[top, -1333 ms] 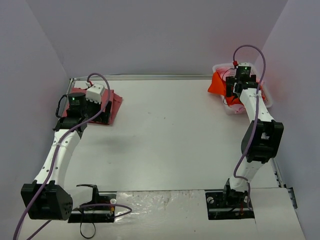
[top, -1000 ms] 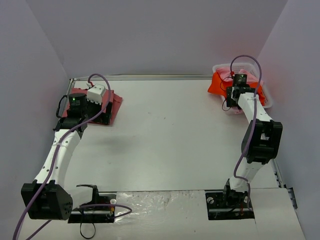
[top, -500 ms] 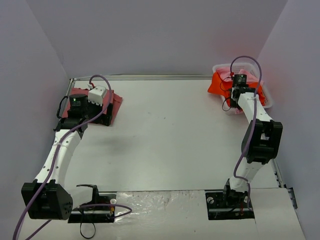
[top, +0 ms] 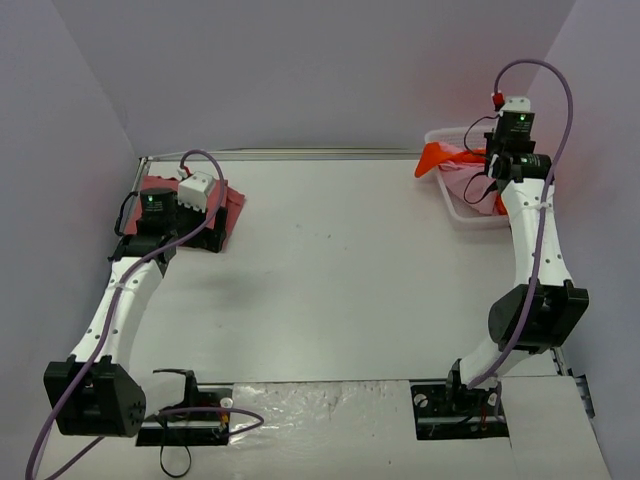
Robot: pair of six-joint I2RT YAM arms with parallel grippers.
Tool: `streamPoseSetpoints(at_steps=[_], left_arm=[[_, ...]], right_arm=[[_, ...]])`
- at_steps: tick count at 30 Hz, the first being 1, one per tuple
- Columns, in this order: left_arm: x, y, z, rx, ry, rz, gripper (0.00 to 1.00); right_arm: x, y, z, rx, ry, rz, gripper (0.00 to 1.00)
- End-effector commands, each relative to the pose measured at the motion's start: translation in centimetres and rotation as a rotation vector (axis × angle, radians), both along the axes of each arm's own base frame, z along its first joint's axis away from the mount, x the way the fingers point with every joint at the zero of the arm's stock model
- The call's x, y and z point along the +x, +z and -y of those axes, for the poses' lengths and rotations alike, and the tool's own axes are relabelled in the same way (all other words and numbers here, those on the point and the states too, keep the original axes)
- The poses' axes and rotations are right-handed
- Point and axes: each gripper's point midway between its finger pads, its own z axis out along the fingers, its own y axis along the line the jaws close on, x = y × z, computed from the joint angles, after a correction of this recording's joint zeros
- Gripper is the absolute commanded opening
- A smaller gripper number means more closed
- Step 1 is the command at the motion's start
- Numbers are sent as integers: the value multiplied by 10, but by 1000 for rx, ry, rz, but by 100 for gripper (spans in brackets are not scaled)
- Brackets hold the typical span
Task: Fold and stack the t-shirts
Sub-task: Grab crumpled tshirt from bin with the right arm
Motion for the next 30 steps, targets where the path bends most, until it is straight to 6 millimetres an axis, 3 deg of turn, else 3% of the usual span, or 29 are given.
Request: streamPoseSetpoints(at_steps=[1, 5, 6, 7, 11, 19, 25, 30], left_arm=[[-1, 0, 4, -4, -21, -4, 94], [-2, 2, 4, -2, -23, 3, 94], [-3, 3, 4, -2, -23, 6, 94], [-3, 3, 4, -4, -23, 7, 94], [-3, 2, 6, -10, -34, 1, 94], [-2, -1, 7, -10, -39, -4, 94], [-3, 1, 8, -12, -44, -1, 94], [-3, -4, 7, -8, -45, -9, 94]], right_arm=[[-9, 60, 12, -59, -39, 114, 0], [-6, 51, 13, -71, -28, 84, 0], [-6, 45, 13, -72, -21, 68, 6], [-8, 34, 11, -71, -10, 39, 36], [-15, 15, 5, -57, 32, -8, 56], [-24, 14, 0, -47, 53, -7, 64], [-15, -21, -8, 3, 86, -83, 66], [-11, -65, -22, 78, 138, -185, 70]])
